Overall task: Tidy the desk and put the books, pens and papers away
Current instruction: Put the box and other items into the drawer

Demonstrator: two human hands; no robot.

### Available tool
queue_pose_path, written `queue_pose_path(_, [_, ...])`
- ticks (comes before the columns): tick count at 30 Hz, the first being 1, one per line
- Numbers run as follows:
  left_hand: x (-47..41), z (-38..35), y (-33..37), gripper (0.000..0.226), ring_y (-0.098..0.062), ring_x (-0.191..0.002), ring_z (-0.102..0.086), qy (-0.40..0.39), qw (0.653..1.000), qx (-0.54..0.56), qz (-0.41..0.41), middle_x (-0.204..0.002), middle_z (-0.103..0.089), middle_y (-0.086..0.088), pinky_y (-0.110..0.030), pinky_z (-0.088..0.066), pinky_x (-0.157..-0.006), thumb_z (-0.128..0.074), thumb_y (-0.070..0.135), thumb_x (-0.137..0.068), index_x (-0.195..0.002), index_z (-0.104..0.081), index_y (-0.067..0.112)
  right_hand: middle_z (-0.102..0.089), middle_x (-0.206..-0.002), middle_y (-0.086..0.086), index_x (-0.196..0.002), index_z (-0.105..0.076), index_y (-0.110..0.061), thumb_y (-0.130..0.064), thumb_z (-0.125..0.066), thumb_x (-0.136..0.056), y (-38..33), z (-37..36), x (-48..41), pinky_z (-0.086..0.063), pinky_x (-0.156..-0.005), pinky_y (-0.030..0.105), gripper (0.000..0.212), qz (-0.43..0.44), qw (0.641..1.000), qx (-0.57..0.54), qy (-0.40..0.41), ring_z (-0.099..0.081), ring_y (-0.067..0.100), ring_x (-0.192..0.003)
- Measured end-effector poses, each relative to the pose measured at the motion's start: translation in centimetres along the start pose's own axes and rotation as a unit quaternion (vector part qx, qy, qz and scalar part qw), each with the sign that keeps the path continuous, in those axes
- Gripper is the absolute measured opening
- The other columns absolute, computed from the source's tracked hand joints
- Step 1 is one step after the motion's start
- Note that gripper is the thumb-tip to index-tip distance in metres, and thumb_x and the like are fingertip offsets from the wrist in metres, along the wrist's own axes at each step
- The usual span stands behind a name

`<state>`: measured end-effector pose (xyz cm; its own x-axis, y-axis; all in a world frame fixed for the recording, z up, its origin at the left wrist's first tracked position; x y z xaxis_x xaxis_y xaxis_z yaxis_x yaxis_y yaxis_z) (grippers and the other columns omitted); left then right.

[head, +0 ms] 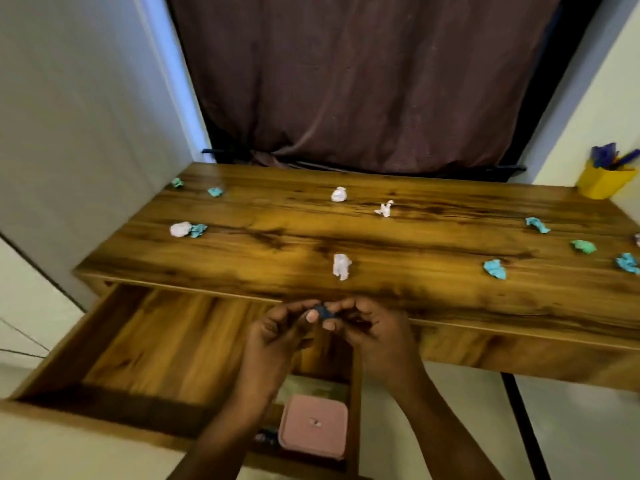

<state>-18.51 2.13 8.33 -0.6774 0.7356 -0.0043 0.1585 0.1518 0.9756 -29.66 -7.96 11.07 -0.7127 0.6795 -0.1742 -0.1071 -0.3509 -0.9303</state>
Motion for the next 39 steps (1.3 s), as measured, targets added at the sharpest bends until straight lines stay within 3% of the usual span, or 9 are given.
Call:
queue_pose_path(6, [1.7, 7.7, 2.5, 0.014, -0.018, -0.069, -0.065, 0.026, 0.999, 0.018, 0.01, -0.08, -0.073, -0.003, -0.026, -0.053, -0.06, -0.071, 0.028, -0.07, -0.081, -0.076, 0.022, -0.073, -0.079, 0.007, -0.085, -0.069, -0.011, -0.009, -0.065, -0.083, -2.4, -8.2, 0.5, -0.056, -0.061, 0.02, 0.005, -0.127, 0.962, -0.239, -0.039, -0.071, 0.014, -0.067])
queue_pose_path(11, [1.9, 9.9, 2.3, 0.058, -0.007, -0.056, -0.063, -0.014, 0.986, 0.152, 0.066, -0.073, -0.071, -0.002, -0.018, -0.052, -0.05, -0.095, 0.043, -0.027, -0.077, -0.077, 0.021, -0.074, -0.077, 0.004, -0.093, -0.069, -0.008, -0.007, -0.063, -0.083, -3.4, -11.8, 0.7, -0.057, -0.061, 0.02, 0.012, -0.164, 0.933, -0.311, -0.075, -0.071, 0.013, -0.069])
queue_pose_path(18, [2.2, 11.6, 1.1, 0.049, -0.008, -0.056, -0.064, -0.028, 0.968, 0.224, 0.107, -0.071, -0.069, -0.003, -0.022, -0.053, -0.047, -0.095, 0.027, -0.038, -0.081, -0.076, 0.017, -0.073, -0.079, 0.006, -0.099, -0.063, -0.003, 0.006, -0.061, -0.082, -2.5, -14.4, 0.3, -0.057, -0.061, 0.019, 0.019, -0.206, 0.902, -0.368, -0.097, -0.071, 0.013, -0.071])
queue_pose_path(20, [2.3, 13.3, 0.1, 0.023, -0.011, -0.065, -0.066, 0.003, 0.985, 0.132, 0.111, -0.077, -0.071, 0.0, -0.025, -0.053, -0.055, -0.079, 0.014, -0.069, -0.09, -0.071, 0.017, -0.071, -0.08, 0.006, -0.098, -0.063, -0.003, 0.007, -0.062, -0.081, -1.6, -14.5, -0.6, -0.056, -0.062, 0.019, 0.02, -0.198, 0.921, -0.318, -0.109, -0.07, 0.011, -0.07])
queue_pose_path(22, [2.3, 16.1, -1.2, 0.023, -0.012, -0.081, -0.067, 0.04, 0.99, -0.119, 0.067, -0.084, -0.071, 0.01, -0.03, -0.052, -0.068, -0.06, 0.004, -0.087, -0.096, -0.067, 0.024, -0.068, -0.081, 0.006, -0.099, -0.063, -0.001, 0.007, -0.064, -0.08, -0.1, -14.5, -2.3, -0.055, -0.062, 0.016, 0.02, -0.18, 0.953, -0.207, -0.131, -0.067, 0.006, -0.068])
queue_pose_path(24, [2.9, 18.6, -2.9, 0.021, -0.01, -0.097, -0.063, 0.042, 0.912, -0.408, -0.007, -0.101, -0.068, 0.018, -0.031, -0.052, -0.081, -0.056, 0.021, -0.091, -0.106, -0.064, 0.033, -0.066, -0.082, 0.001, -0.101, -0.065, 0.0, 0.005, -0.065, -0.081, 2.1, -15.3, -4.1, -0.051, -0.063, 0.013, 0.02, -0.146, 0.968, -0.046, -0.2, -0.063, -0.001, -0.068])
queue_pose_path(27, [4.6, 21.2, -8.2, 0.047, -0.019, -0.112, -0.057, -0.002, 0.768, -0.64, 0.019, -0.116, -0.065, 0.008, -0.043, -0.039, -0.103, -0.032, 0.056, -0.086, -0.115, -0.062, 0.034, -0.069, -0.094, 0.0, -0.101, -0.068, -0.005, 0.0, -0.067, -0.08, 5.4, -18.9, -5.1, -0.047, -0.074, 0.017, 0.022, -0.06, 0.911, 0.181, -0.365, -0.061, 0.001, -0.083])
queue_pose_path(30, [6.1, 21.4, -9.7, 0.044, -0.021, -0.098, -0.064, 0.026, 0.717, -0.696, -0.027, -0.097, -0.071, 0.008, -0.054, -0.023, -0.109, -0.032, 0.049, -0.09, -0.099, -0.07, 0.028, -0.069, -0.104, 0.009, -0.101, -0.068, -0.006, -0.001, -0.068, -0.078, 8.2, -23.3, -4.1, -0.042, -0.074, 0.022, 0.023, 0.009, 0.822, 0.316, -0.474, -0.063, 0.015, -0.094])
queue_pose_path(39, [6.9, 21.5, -9.5, 0.042, -0.019, -0.106, -0.058, 0.1, 0.714, -0.69, -0.068, -0.103, -0.069, 0.008, -0.051, -0.009, -0.115, -0.032, 0.038, -0.093, -0.099, -0.071, 0.024, -0.063, -0.111, 0.018, -0.113, -0.062, 0.0, 0.006, -0.058, -0.082, 13.8, -28.3, 0.0, -0.047, -0.072, 0.033, 0.031, 0.034, 0.651, 0.43, -0.624, -0.061, 0.031, -0.098])
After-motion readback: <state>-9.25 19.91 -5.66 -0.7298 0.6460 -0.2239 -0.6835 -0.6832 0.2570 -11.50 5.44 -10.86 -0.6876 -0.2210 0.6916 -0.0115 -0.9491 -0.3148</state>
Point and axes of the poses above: each hand's wrist, its own x-axis away from the middle knuckle, its own z-axis out of the back of the hand, y = z × x, the point moved 8 cm from there along -x, towards the middle knuckle
